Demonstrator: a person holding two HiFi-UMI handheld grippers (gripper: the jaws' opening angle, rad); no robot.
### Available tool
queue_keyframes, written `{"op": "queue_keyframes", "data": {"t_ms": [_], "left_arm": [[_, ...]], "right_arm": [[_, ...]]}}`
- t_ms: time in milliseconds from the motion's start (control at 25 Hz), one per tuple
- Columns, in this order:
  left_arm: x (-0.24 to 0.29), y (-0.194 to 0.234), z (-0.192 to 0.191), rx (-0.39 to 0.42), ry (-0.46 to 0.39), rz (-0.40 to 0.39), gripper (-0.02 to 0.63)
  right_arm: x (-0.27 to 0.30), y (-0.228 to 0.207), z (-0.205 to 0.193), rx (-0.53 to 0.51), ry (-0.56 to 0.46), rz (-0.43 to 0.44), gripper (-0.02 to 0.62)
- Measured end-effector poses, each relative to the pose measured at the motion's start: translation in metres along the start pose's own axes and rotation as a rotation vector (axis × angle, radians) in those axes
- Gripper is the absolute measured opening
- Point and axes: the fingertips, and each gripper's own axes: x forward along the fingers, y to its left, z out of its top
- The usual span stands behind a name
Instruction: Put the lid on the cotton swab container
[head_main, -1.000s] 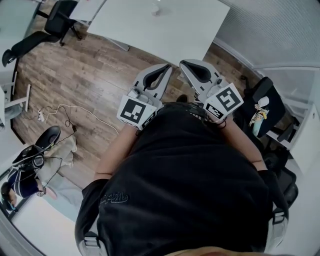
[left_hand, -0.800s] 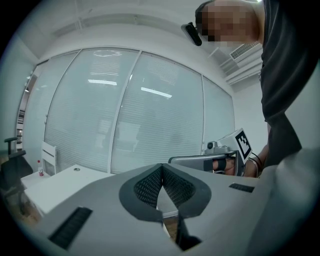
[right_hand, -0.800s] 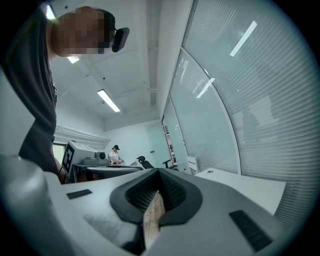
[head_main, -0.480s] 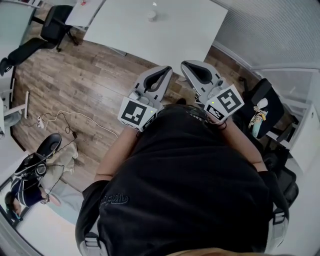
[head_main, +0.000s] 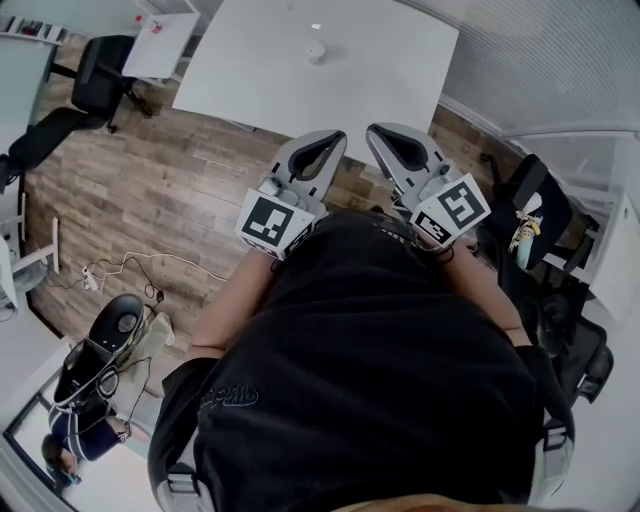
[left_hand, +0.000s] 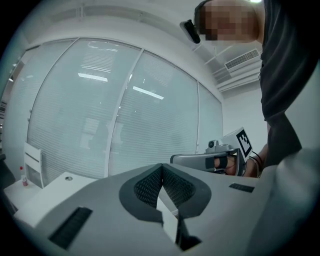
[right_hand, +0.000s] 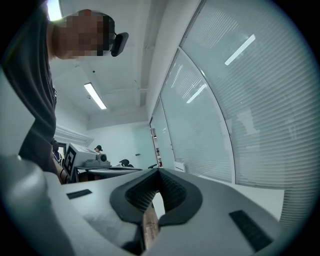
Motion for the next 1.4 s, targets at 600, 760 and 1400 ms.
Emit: {"op": "queue_keyframes", "data": {"t_ms": [600, 760, 1400], "left_arm": [[-0.059, 0.107, 0.009, 0.013, 0.002, -0.096, 0.015], [-0.061, 0.114, 0.009, 0.007, 0.006, -0.106, 0.017], [0.011, 0.146, 0.007, -0.002, 0.042, -0.085, 0.017]], "right_arm": [[0.108, 0.022, -0.001, 0.021, -0.025, -0.131, 0.023], [0.112, 0.021, -0.001, 0.03, -0.019, -0.152, 0.023], [0.114, -0.066, 0.007, 0.049, -0.022, -0.164, 0.023]]}}
